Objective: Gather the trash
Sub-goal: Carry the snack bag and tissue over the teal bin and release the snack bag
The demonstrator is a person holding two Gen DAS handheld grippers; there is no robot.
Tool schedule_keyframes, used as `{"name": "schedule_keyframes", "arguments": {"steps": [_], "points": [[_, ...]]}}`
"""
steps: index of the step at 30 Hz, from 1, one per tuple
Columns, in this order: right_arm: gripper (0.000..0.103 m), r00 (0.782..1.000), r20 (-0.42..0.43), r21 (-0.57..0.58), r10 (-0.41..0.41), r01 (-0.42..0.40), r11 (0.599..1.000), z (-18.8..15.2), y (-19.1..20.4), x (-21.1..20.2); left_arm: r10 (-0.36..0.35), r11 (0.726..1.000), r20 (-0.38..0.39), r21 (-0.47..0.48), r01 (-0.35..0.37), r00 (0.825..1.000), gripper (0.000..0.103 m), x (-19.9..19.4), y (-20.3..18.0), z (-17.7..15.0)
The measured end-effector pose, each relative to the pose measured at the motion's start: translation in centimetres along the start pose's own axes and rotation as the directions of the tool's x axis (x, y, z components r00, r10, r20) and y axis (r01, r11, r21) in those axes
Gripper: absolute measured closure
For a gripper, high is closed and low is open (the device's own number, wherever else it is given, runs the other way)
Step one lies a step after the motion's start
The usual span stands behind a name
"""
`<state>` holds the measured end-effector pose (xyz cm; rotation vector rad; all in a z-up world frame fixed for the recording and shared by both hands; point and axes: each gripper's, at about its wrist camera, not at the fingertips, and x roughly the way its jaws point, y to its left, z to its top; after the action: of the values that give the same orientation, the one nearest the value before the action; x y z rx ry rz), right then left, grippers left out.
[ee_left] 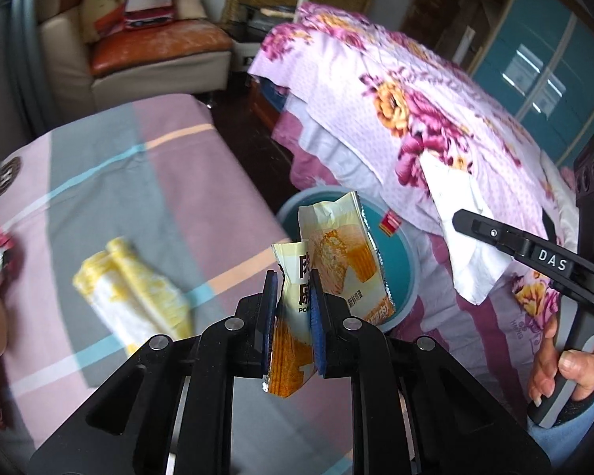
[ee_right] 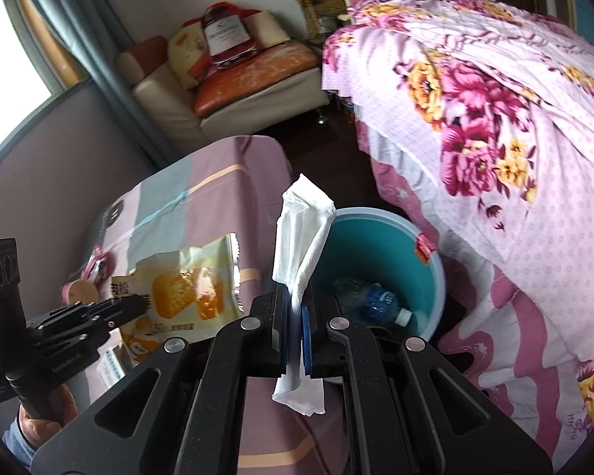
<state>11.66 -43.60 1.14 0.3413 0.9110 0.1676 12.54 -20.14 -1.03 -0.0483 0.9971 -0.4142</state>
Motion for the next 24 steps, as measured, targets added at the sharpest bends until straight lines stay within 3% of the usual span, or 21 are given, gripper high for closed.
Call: {"name": "schedule_keyframes", "arguments": {"steps": [14, 17, 20, 24], "points": [[0.098, 0.998, -0.021, 0.063, -0.052, 0.053, 0.997, 0.6, -3.6, 1.7, -0.051, 0.997, -0.106, 0.061, 0.057, 0.993, 0.084, 6.1, -2.9, 1.2], [0.098, 0.998, -0.03, 0.073, -0.061, 0.064, 0.995, 0.7, -4.0, 2.1, -0.061, 0.996, -0.114, 0.057, 0.068, 0.992, 0.072, 6.7, -2.8, 1.3], [0.098, 0.997, -0.043, 0.072, -0.068, 0.071, 0.995, 0.7, -4.0, 2.6, -0.065, 0.996, -0.104, 0.047, 0.07, 0.992, 0.032, 6.7, -2.6, 1.4], [0.098, 0.996, -0.053, 0.072, -0.07, 0.073, 0.995, 0.8, -4.0, 3.1, -0.06, 0.997, -0.068, 0.045, 0.063, 0.996, 0.023, 6.0, -2.4, 1.6]]}}
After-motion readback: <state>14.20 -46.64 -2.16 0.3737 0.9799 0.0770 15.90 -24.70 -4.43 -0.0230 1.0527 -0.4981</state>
